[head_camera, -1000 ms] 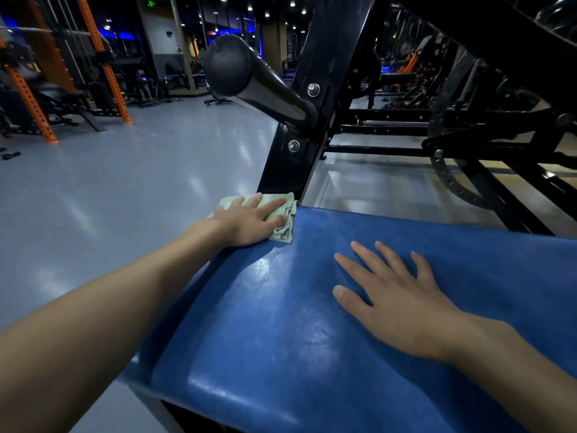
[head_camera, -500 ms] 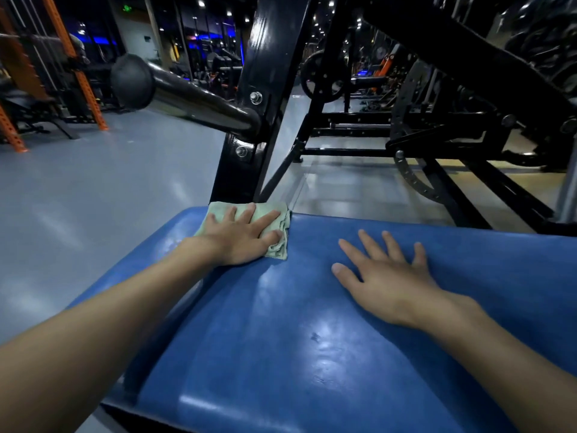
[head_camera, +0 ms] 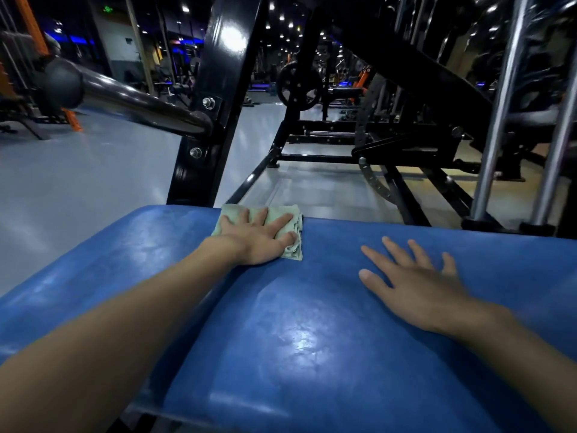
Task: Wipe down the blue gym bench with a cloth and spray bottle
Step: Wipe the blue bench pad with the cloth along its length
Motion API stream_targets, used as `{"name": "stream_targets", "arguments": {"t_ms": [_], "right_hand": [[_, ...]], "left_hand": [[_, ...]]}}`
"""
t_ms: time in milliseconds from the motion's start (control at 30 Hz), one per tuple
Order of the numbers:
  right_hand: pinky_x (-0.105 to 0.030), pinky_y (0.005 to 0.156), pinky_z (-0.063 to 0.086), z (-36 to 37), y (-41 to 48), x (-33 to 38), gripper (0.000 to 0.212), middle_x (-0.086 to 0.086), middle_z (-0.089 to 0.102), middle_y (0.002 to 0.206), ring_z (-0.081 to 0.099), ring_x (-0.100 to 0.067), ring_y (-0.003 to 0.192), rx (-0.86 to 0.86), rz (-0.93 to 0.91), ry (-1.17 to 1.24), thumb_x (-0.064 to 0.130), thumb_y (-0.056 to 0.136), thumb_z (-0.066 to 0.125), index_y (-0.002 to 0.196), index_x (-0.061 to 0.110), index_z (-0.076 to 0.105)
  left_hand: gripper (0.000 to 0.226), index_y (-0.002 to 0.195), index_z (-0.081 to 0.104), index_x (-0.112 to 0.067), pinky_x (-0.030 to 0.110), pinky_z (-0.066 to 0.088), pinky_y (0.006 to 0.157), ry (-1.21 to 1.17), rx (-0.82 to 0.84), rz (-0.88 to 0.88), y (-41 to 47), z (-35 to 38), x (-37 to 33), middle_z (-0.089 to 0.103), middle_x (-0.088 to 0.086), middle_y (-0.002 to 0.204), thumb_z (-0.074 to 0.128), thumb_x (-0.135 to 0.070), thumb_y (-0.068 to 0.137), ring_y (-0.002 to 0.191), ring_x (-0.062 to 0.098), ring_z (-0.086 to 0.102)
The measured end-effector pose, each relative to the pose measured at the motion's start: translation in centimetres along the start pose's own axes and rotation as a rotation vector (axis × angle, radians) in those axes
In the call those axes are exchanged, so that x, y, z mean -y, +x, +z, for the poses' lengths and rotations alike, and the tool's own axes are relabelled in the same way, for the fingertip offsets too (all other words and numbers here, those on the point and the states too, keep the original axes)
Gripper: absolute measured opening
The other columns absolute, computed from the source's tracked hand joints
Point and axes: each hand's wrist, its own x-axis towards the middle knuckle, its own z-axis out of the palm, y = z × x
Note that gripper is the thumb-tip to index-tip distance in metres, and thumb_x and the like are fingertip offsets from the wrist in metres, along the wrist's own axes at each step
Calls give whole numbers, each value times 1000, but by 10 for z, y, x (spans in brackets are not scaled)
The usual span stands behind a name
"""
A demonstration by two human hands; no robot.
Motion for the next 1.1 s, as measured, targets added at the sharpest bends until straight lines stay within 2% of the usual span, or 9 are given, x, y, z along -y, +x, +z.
{"name": "stream_targets", "arguments": {"t_ms": [167,333,433,533,633,733,833,900,1100], "right_hand": [[-61,115,-13,2,4,-2,63,17,-15,162,-19,-19,150,-16,-15,37,75,89,6,149,56,-2],[-51,119,-10,-13,-2,-39,60,21,7,162,0,-4,150,-128,-54,190,68,93,21,150,48,22],[-57,117,-12,-18,-5,-92,67,16,-8,164,-13,-14,151,-73,112,-14,75,90,14,152,51,8],[-62,115,-11,-8,-7,-110,71,10,-18,163,-19,-24,150,17,197,18,81,83,3,149,55,-6],[-64,113,-12,-3,-8,-110,70,6,-17,164,-19,-27,149,-12,144,48,77,87,2,152,51,-5],[-63,115,-12,-4,-8,-115,63,6,-9,165,-15,-25,150,-54,111,99,67,95,6,154,46,3],[-52,120,-4,-9,-11,-128,55,8,13,164,4,-15,151,-150,92,312,50,103,16,155,32,19],[-45,122,7,-19,-15,-140,55,6,22,162,15,-12,149,-200,84,427,45,105,23,155,24,23],[-39,114,28,-51,7,-121,51,-4,37,154,33,-21,140,-290,-24,313,33,102,39,149,15,33]], "left_hand": [[63,150,-6,-56,64,-2,116,35,-4,70,6,0,-39,-7,-3,167,9,-74,92,153,32,-6],[62,150,-7,-57,63,-1,117,42,-10,160,10,0,-76,-7,-4,167,8,-74,92,153,33,-4],[62,150,-8,-56,63,-1,117,50,-11,188,12,2,-101,-9,-3,167,7,-73,92,153,33,-5],[62,150,-9,-56,63,-1,117,52,-1,209,14,3,-129,-10,-4,167,6,-74,92,153,33,-6],[63,150,-10,-56,63,-3,117,48,11,216,14,2,-160,-11,-3,167,6,-74,92,152,32,-8],[63,151,-10,-53,64,-4,116,52,14,242,9,1,-196,-13,0,166,7,-72,93,152,34,-10],[63,152,-9,-52,65,-5,115,49,23,281,5,0,-231,-14,1,166,9,-70,95,152,34,-11],[62,152,-7,-52,65,-5,115,31,27,316,3,-1,-244,-12,0,167,11,-69,95,152,33,-11],[61,155,9,-46,55,-2,120,-128,-58,325,0,-9,-191,-3,-6,167,19,-65,98,153,19,-5]]}}
